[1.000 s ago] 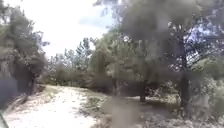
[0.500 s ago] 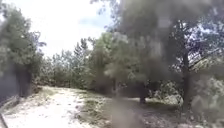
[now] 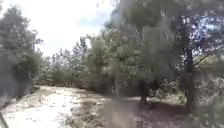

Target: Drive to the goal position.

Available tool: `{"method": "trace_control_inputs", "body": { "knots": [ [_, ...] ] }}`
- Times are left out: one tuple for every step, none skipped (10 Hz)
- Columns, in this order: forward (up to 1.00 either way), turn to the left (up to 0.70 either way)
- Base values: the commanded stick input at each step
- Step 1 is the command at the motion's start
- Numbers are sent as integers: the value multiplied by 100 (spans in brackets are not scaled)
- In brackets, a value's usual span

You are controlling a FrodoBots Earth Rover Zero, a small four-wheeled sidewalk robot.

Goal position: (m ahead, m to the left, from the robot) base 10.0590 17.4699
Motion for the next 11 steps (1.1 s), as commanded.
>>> {"method": "trace_control_inputs", "body": {
  "knots": [
    [50,50],
    [50,50],
    [48,48],
    [47,47],
    [47,47],
    [50,17],
    [54,0],
    [60,0],
    [67,0],
    [69,0],
    [70,0]
  ]
}}
